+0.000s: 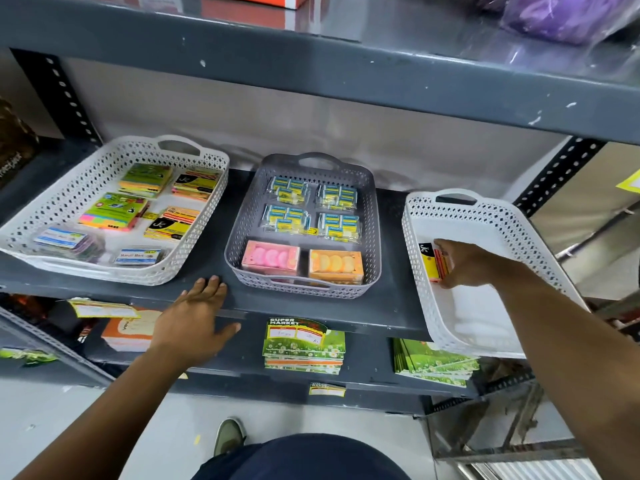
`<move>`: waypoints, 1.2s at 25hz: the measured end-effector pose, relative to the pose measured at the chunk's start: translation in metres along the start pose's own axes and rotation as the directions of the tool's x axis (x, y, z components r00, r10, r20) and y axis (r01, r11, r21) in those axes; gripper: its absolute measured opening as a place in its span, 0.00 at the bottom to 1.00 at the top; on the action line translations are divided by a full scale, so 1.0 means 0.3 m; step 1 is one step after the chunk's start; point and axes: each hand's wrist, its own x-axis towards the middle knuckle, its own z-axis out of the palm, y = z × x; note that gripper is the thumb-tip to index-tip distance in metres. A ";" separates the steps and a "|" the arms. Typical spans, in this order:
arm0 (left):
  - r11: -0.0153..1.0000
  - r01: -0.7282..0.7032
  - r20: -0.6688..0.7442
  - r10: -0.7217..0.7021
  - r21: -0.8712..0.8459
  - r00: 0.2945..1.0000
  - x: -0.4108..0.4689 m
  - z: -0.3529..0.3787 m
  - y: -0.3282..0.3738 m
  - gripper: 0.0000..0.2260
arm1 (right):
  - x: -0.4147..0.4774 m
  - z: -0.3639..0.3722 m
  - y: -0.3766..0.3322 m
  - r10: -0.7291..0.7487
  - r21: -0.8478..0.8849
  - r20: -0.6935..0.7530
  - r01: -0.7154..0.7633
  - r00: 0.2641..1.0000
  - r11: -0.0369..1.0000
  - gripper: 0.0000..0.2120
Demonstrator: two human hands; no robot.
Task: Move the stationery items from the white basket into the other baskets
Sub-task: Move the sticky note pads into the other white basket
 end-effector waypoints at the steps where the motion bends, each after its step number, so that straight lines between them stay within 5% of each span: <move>1: 1.000 0.005 0.001 -0.005 -0.005 1.000 -0.003 -0.004 0.000 0.34 | 0.007 0.003 0.002 0.004 0.000 -0.004 -0.004 1.000 1.000 0.51; 10: 1.000 0.001 0.001 -0.001 -0.011 1.000 -0.005 -0.002 -0.001 0.36 | -0.026 0.000 0.031 0.100 0.115 -0.126 -0.086 0.987 0.990 0.59; 12: 1.000 -0.005 0.004 0.005 -0.004 1.000 -0.006 0.001 -0.005 0.36 | -0.034 0.003 0.050 0.093 0.198 -0.167 -0.059 0.982 0.978 0.48; 15: 1.000 -0.006 0.011 0.006 -0.001 1.000 -0.005 0.004 -0.008 0.36 | -0.064 -0.020 0.041 0.103 0.445 -0.162 -0.020 0.981 0.895 0.17; 18: 1.000 -0.013 0.012 0.013 0.002 1.000 -0.006 0.005 -0.011 0.36 | -0.093 -0.052 0.029 0.121 0.591 -0.077 -0.052 0.990 0.805 0.02; 23: 1.000 -0.015 -0.002 0.015 -0.009 1.000 -0.011 0.008 -0.013 0.35 | -0.103 -0.081 0.061 0.243 0.816 -0.044 -0.106 0.969 0.569 0.04; 30: 0.999 -0.041 0.002 0.041 0.015 0.999 -0.022 0.008 -0.024 0.35 | -0.105 -0.139 0.030 0.281 0.966 -0.179 0.113 0.943 0.234 0.19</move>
